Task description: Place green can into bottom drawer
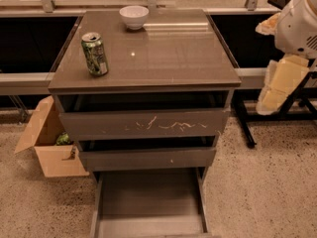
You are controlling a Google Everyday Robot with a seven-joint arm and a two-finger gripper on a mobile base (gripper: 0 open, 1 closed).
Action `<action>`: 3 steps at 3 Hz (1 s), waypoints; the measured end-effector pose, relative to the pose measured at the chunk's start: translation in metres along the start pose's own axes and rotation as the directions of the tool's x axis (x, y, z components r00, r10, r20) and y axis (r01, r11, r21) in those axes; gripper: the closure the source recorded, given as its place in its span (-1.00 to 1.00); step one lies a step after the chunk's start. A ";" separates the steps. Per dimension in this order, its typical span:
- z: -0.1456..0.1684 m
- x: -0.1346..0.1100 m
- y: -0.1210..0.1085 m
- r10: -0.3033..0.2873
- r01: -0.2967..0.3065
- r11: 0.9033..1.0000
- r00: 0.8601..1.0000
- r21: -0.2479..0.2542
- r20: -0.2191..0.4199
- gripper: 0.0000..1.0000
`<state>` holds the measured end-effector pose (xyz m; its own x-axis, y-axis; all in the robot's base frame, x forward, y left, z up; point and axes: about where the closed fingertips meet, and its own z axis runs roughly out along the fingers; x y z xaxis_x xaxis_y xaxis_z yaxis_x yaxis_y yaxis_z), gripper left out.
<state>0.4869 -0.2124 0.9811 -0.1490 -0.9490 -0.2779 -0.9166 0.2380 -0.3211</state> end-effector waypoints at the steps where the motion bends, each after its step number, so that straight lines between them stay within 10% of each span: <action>1: 0.018 -0.017 -0.052 -0.065 0.061 0.997 0.994 0.053 0.087 -1.00; 3: 0.045 -0.042 -0.098 -0.096 0.079 0.992 0.982 0.102 0.165 -1.00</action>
Offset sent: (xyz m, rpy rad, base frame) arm 0.1616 0.0406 0.0019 0.1652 -0.2110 0.1361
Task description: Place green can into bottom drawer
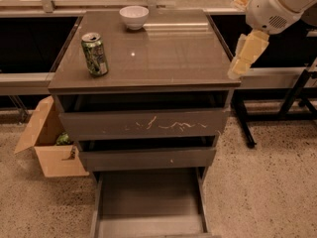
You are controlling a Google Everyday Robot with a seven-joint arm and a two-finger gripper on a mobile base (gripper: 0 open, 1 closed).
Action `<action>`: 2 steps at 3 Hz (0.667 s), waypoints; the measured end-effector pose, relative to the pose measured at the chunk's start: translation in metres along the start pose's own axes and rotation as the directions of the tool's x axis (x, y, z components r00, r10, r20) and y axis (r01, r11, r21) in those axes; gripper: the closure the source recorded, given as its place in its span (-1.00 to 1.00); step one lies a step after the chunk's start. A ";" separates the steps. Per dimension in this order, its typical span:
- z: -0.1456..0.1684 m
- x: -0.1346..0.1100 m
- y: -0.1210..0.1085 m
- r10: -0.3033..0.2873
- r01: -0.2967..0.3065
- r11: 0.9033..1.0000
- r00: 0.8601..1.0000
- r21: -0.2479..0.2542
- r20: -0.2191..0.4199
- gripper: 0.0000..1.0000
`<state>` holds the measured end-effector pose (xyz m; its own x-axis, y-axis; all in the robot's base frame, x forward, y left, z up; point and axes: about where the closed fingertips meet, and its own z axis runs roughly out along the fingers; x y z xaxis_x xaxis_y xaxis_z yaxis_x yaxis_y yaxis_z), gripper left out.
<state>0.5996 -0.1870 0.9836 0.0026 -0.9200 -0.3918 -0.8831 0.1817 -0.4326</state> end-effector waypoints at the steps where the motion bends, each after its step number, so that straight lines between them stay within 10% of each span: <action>1: 0.021 -0.014 -0.009 0.013 -0.014 1.000 0.999 0.017 0.048 -1.00; 2: 0.064 -0.053 -0.032 0.049 -0.060 0.996 0.986 0.061 0.160 -1.00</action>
Offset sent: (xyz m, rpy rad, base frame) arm 0.1073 0.1179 -0.0234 0.3135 -0.1408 -0.0159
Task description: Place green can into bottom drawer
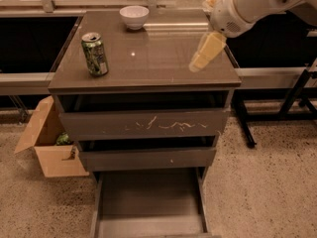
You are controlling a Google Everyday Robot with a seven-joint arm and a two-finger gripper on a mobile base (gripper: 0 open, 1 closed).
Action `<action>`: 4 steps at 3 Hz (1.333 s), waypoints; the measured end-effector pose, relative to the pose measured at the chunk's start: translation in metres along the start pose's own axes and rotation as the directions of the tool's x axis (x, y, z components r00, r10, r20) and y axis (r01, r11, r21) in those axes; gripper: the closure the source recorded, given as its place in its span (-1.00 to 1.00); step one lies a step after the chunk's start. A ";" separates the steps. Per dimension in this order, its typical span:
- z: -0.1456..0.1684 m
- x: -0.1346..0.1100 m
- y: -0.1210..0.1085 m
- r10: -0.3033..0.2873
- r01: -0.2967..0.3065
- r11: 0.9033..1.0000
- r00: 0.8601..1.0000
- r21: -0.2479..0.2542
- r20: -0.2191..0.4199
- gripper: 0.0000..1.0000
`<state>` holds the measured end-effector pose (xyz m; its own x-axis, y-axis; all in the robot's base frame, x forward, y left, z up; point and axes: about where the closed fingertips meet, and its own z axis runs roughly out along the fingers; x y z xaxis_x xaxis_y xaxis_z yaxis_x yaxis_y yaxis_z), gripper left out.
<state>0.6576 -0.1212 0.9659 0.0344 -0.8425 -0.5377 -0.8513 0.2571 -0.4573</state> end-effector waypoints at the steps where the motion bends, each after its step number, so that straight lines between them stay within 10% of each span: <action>1: 0.039 -0.030 -0.016 0.039 -0.041 0.999 0.995 0.019 0.093 -1.00; 2: 0.073 -0.064 -0.032 0.071 -0.072 0.997 0.968 -0.004 0.239 -1.00; 4: 0.090 -0.082 -0.042 0.112 -0.113 0.993 0.949 -0.013 0.296 -1.00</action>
Offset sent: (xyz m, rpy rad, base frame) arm 0.0888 0.1126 0.0075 0.3816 -0.0530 0.1061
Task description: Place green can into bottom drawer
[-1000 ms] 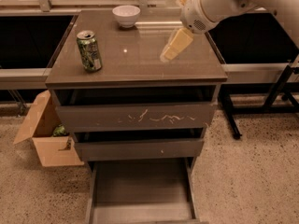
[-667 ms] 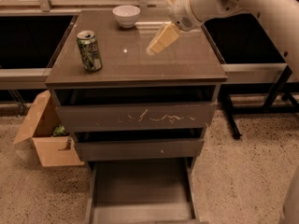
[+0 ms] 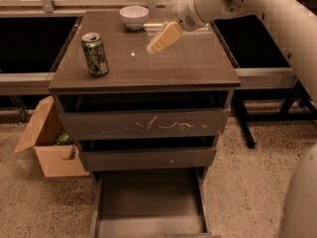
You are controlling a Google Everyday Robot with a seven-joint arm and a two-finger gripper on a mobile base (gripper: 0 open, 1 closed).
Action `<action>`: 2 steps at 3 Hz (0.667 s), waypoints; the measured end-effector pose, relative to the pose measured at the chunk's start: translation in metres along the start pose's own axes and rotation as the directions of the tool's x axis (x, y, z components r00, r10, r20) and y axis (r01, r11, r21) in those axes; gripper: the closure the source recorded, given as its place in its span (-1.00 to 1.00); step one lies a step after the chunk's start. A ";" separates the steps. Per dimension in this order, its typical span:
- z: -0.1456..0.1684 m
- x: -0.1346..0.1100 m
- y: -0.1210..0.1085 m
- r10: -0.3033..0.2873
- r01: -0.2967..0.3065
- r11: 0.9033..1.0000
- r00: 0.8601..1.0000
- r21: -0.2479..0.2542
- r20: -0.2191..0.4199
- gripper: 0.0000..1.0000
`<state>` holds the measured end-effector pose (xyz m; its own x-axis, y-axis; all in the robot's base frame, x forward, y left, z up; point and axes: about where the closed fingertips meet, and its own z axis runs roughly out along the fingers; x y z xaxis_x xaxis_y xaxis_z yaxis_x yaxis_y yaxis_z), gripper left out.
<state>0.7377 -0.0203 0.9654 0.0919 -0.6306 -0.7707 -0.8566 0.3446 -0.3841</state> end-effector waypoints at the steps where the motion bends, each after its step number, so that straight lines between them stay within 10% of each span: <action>1: 0.020 -0.022 -0.009 0.033 -0.032 0.999 0.999 -0.006 0.036 -1.00; 2: 0.047 -0.043 -0.008 0.066 -0.063 0.997 0.996 -0.047 0.054 -1.00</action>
Offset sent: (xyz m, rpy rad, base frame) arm 0.0419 0.0931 0.0227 0.1113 0.1011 0.0472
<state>0.7644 0.0366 0.9774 0.0623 -0.5682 -0.8205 -0.8838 0.3506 -0.3099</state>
